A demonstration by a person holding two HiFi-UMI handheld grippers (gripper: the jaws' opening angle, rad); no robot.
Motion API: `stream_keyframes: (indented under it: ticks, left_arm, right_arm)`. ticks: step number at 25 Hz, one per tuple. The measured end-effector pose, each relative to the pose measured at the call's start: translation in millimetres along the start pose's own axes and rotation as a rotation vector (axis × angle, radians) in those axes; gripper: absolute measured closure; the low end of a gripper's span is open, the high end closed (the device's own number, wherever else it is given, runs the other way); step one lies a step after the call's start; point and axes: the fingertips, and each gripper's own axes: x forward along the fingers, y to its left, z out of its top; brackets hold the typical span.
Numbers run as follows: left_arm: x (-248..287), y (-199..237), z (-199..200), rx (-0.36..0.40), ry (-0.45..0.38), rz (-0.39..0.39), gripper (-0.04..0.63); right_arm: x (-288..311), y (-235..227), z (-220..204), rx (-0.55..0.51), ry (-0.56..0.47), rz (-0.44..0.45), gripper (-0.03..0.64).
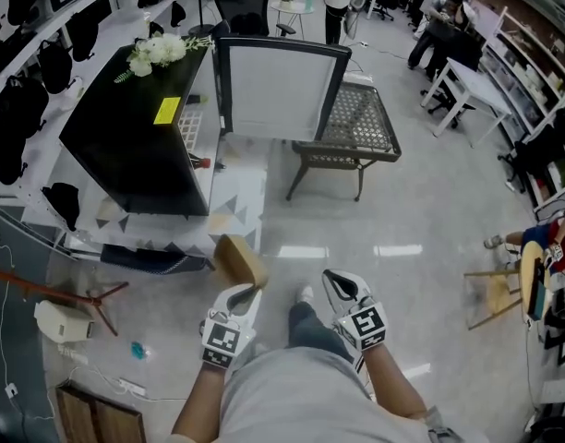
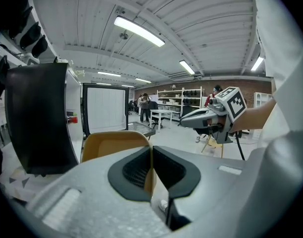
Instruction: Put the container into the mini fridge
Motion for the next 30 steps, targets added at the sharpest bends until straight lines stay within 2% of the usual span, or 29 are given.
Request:
stream_keyframes:
  ticks: [6, 12, 22, 30]
  left_arm:
    - [48.3, 32.8, 10.7, -0.004, 0.022, 0.022, 0.571]
    - [114.5, 63.2, 36.0, -0.023, 0.054, 0.066, 0.571]
    - [217.0, 98.8, 66.5, -0.053, 0.116, 0.177, 0.569]
    - [264.8, 117.8, 74.5, -0.069, 0.158, 0.246, 0.569]
  right_arm:
    - [47.4, -40.3, 5.4, 0.005, 0.001, 0.043, 0.614]
    - [88.9, -105.6, 17.3, 0.008, 0.002, 0.099, 0.613]
    - [154.4, -198.5, 23.0, 0.006, 0.007, 0.213, 0.614]
    - [185.8, -236.2, 30.5, -0.008, -0.003, 0.284, 0.614]
